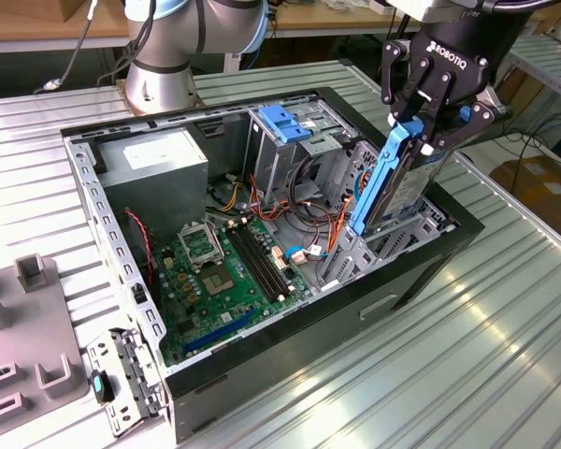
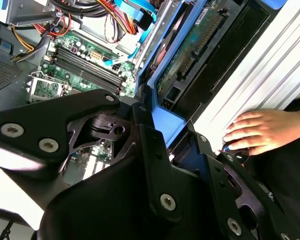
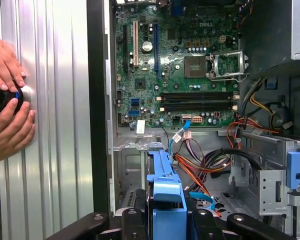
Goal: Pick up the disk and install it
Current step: 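Insert the disk into the insertion slot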
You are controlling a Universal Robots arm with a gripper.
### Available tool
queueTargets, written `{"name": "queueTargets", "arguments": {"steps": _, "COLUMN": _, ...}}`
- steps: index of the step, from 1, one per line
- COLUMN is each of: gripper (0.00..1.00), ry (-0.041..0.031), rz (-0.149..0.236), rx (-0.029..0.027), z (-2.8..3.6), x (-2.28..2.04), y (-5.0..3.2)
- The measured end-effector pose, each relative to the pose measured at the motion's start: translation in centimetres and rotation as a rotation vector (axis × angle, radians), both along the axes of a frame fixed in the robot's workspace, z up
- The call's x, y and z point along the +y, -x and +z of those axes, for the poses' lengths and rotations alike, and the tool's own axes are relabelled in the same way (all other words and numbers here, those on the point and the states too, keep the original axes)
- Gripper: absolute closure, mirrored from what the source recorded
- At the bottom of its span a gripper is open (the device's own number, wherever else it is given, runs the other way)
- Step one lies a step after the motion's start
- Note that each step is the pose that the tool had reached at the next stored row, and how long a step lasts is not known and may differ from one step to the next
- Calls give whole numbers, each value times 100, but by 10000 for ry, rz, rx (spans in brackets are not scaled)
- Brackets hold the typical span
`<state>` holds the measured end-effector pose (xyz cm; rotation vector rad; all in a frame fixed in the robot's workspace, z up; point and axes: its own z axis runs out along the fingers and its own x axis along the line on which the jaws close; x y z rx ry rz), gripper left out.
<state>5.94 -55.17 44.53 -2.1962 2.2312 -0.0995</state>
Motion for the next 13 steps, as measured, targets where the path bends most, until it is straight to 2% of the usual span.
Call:
{"name": "queueTargets", "arguments": {"steps": 2, "gripper": 63, "ry": -47, "rz": 0, "rx": 0, "z": -4, "x": 0, "y": 0}}
{"name": "queueTargets", "arguments": {"steps": 13, "gripper": 63, "ry": -50, "rz": 0, "rx": 0, "z": -14, "x": 0, "y": 0}}
